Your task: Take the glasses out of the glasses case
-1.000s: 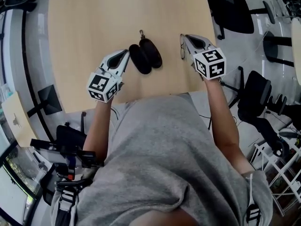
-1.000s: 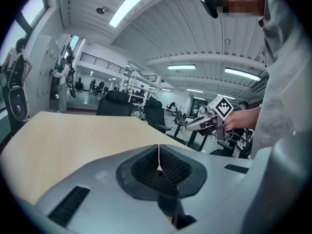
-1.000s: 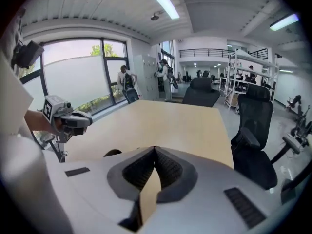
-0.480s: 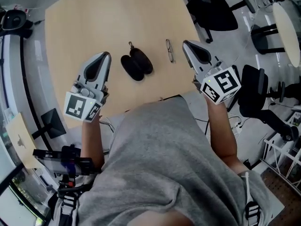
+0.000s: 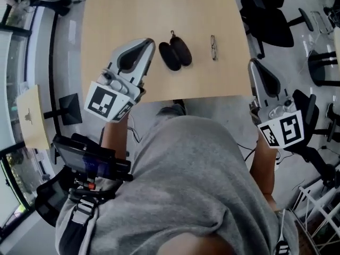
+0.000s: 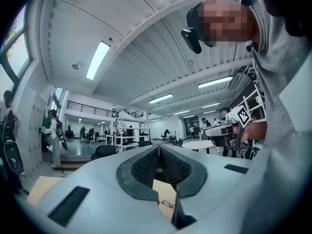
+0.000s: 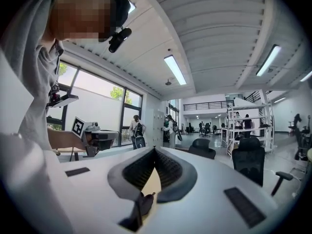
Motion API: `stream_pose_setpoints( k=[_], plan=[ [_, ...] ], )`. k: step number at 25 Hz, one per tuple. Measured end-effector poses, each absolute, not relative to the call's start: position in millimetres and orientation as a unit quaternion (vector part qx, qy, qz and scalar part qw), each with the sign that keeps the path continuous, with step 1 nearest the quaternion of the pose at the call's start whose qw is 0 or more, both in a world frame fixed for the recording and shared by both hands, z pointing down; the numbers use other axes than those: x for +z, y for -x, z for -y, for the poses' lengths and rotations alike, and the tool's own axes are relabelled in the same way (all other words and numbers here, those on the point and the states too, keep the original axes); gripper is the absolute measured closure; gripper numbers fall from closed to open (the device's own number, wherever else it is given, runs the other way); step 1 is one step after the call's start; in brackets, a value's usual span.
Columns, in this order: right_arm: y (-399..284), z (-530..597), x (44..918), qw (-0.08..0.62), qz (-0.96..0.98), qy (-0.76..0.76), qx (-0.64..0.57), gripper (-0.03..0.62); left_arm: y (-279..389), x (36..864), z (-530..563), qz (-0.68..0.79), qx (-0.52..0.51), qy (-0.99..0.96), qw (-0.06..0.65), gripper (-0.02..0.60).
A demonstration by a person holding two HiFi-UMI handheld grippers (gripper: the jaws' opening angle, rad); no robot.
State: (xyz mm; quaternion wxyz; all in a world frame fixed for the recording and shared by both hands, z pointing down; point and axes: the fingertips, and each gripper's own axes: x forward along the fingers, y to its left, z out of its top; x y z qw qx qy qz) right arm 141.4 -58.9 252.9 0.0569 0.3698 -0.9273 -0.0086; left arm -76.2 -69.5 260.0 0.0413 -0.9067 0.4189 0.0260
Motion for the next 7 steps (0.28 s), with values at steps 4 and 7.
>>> stream_pose_setpoints(
  k=[4, 7],
  plan=[
    [-149, -7, 261, 0.062, 0.936, -0.348, -0.007, 0.586, 57, 260, 8, -0.427, 0.027, 0.903, 0.044, 0.574],
    [-158, -64, 262, 0.070, 0.940, -0.335, -0.004, 0.586, 40, 258, -42, -0.429, 0.033, 0.901, 0.046, 0.574]
  ],
)
